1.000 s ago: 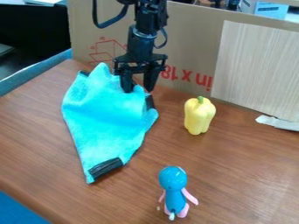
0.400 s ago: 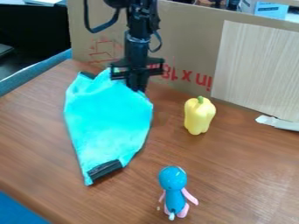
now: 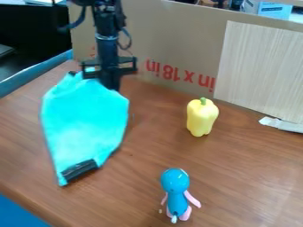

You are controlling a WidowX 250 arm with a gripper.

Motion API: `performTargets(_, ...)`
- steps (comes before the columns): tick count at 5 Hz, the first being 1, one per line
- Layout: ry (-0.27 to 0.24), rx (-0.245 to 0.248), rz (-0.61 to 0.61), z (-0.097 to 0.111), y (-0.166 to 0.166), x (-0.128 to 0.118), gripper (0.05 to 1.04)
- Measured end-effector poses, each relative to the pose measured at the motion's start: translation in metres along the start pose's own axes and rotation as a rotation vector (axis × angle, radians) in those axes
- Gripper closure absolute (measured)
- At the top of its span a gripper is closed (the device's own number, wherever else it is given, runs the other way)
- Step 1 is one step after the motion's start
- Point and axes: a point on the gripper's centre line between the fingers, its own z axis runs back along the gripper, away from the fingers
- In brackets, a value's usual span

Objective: Unfold the cloth from right to left

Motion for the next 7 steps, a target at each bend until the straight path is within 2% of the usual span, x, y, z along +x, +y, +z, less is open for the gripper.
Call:
performTargets(1, 0.050, -0.049, -0.021, 0.000, 0.029, 0.013, 1.019)
performTargets(2, 0.099, -0.122, -0.052, 0.006, 0.059, 0.024, 1.019)
performTargets(3, 0.132, -0.214, -0.072, 0.019, 0.085, 0.034, 1.019)
performTargets(4, 0.132, -0.315, -0.090, 0.049, 0.112, 0.049, 1.019)
performTargets(5, 0.198, -0.358, -0.109, 0.039, 0.132, 0.058, 1.019)
performTargets(6, 0.188, -0.336, -0.124, 0.031, 0.144, 0.071, 1.019)
performTargets(7, 0.186, -0.246, -0.135, 0.002, 0.156, 0.078, 1.019)
